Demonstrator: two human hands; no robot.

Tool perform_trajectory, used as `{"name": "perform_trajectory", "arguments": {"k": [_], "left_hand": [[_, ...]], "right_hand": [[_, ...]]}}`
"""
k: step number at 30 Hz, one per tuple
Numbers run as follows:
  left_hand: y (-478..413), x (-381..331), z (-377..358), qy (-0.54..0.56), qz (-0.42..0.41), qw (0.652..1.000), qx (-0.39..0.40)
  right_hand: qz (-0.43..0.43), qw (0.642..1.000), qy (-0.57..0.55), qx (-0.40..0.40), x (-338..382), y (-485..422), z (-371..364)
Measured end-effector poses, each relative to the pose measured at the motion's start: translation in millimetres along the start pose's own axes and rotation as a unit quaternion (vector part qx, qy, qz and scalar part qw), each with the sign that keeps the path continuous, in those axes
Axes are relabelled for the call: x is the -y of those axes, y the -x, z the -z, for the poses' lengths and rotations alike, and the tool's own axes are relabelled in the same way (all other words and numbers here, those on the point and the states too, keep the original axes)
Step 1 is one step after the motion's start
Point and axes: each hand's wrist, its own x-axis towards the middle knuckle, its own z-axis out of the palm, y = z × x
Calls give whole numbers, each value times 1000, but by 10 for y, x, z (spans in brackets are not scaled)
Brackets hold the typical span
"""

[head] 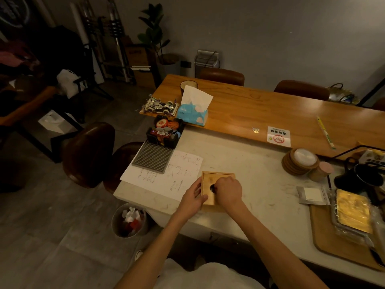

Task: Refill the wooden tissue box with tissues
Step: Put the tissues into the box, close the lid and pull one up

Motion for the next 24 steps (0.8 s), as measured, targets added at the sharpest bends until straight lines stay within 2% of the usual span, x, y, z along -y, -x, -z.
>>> {"name": "perform_trajectory", "arguments": {"k": [5, 14, 20, 24], "left_hand": [[4, 30, -8, -1, -5, 1000, 7], [-33, 80, -12, 14, -2, 1000, 3], [-34, 98, -24, 20, 2, 1000, -7], [-34, 114, -73, -36, -22, 999, -19]], "right_hand": [[3, 998, 65, 2, 49, -46, -17], [20, 997, 77, -13, 37, -24, -41], [31, 999, 29, -18, -99, 4, 17], [25, 999, -19, -36, -297, 151, 65]]}}
